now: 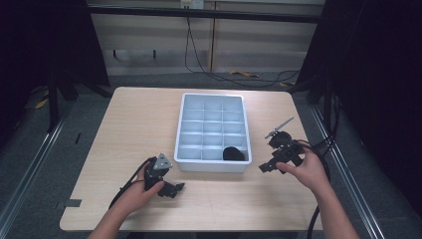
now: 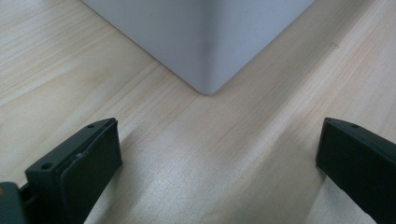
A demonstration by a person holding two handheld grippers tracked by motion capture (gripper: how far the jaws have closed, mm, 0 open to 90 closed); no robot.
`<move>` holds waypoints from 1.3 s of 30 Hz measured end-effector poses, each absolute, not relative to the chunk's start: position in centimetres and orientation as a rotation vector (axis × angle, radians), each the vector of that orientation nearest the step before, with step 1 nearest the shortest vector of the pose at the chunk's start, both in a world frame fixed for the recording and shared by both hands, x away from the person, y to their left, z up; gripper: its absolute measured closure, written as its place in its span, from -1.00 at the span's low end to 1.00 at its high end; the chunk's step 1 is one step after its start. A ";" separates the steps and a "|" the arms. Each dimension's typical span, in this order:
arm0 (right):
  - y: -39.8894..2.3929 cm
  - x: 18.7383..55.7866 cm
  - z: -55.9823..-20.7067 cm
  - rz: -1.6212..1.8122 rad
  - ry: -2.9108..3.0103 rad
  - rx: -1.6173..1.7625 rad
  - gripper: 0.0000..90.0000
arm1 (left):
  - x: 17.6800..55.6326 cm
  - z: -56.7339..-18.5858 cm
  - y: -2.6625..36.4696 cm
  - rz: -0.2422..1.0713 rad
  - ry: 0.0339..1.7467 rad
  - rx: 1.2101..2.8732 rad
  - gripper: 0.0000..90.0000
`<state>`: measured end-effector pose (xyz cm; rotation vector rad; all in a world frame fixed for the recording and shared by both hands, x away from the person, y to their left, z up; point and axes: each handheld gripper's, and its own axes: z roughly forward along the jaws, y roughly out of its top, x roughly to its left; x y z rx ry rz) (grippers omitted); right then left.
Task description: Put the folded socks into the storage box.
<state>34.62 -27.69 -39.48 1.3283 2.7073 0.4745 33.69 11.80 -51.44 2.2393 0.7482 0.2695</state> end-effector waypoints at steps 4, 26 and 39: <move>-28.1 34.3 -40.1 0.468 2.704 1.333 -0.49 | 33.7 -51.4 11.8 0.270 0.749 2.239 -1.00; -30.5 32.6 -42.2 0.501 2.685 1.367 -0.49 | 33.7 -51.4 11.8 0.270 0.747 2.242 -1.00; -31.8 31.8 -43.5 0.494 2.662 1.410 -0.49 | 33.7 -51.4 11.8 0.270 0.747 2.241 -1.00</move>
